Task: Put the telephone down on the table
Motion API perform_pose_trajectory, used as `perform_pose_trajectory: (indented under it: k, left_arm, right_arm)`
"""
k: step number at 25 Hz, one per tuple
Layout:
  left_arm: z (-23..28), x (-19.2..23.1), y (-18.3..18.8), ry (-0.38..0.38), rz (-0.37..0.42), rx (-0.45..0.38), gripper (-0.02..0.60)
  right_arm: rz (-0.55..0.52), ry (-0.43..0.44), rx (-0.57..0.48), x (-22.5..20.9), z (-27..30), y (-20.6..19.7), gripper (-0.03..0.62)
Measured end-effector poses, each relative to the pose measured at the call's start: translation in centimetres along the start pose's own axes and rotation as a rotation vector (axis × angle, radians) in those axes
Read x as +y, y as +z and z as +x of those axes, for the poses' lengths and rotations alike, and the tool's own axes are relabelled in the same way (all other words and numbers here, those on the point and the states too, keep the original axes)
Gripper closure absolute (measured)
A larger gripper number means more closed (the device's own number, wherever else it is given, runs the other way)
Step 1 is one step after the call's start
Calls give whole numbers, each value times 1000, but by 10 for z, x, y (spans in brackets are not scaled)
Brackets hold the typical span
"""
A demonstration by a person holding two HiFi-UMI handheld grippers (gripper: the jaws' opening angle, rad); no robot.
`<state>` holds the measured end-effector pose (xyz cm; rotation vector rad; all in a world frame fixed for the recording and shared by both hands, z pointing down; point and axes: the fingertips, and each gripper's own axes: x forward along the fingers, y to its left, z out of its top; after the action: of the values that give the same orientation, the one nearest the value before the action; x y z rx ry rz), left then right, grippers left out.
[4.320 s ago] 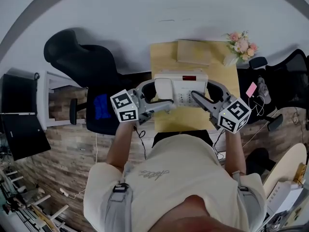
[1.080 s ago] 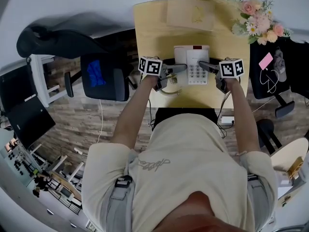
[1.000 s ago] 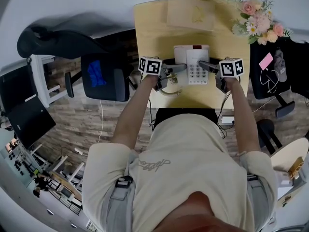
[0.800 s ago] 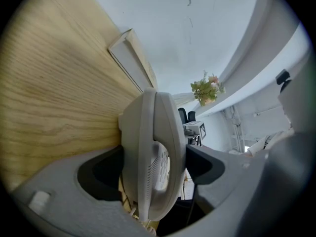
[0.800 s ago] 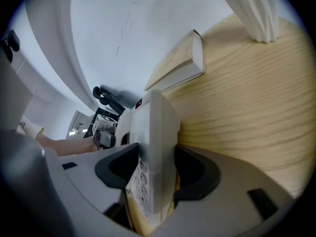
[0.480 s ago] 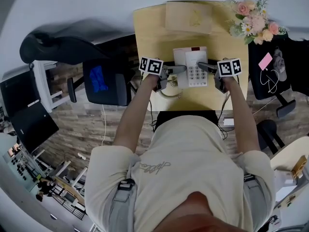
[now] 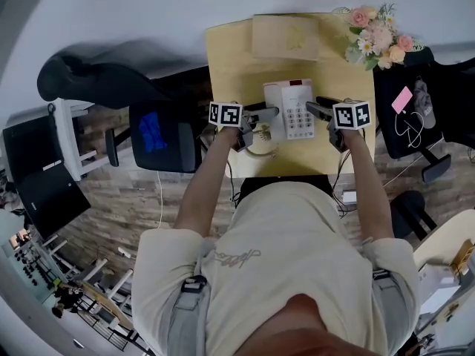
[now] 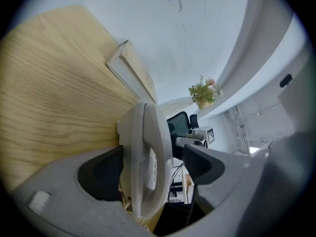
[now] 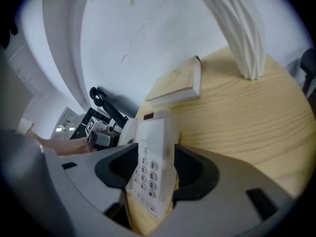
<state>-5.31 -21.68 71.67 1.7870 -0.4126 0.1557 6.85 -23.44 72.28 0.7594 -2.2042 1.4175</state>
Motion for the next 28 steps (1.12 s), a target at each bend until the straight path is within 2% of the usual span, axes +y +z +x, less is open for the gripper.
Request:
perform_pose_trajectory:
  k: [2,4,8,11,12,14,15,17,18,21,25,28]
  left_arm:
    - [-10,-7,5,-11,-3,-46,201]
    - [-21,-12,8,10,20,-83,201]
    - [-44,-25,7,68,102,-142,202]
    - [-62,-43,1,95,190,-171,209]
    - [-67,-55,1,96,230,-186,232]
    - [-80,-77,4,118,317,-225,418]
    - [-86,-86,5,133,355,-241,483]
    - [-96,-106,4,138,423,-267,520]
    - [-101,-118,5,132,455,-281,551]
    - [-116,-153,11,162,570,-318,565]
    - [-142,-190,30,334,760,-328,565]
    - [-160,-225,48,380,874,-375,565]
  right_arm:
    - [-18,-11,-32,8,-10,3,372]
    - [-42,-29,-69,17,-21,5,372]
    - [-113,-38,-118,46,-40,3,376]
    - [-166,-37,-145,72,-52,-4,421]
    - [-183,-37,-157,82,-56,-5,448]
    - [-218,-37,-189,100,-64,-3,507]
    - [-235,-39,-210,108,-68,0,540]
    - [-268,-47,-257,124,-78,7,592]
    - [-285,-50,-279,132,-83,11,592]
    - [-358,-57,-345,159,-99,26,592]
    - [-469,-65,-439,203,-125,49,592]
    - [-542,-55,-516,235,-145,70,592]
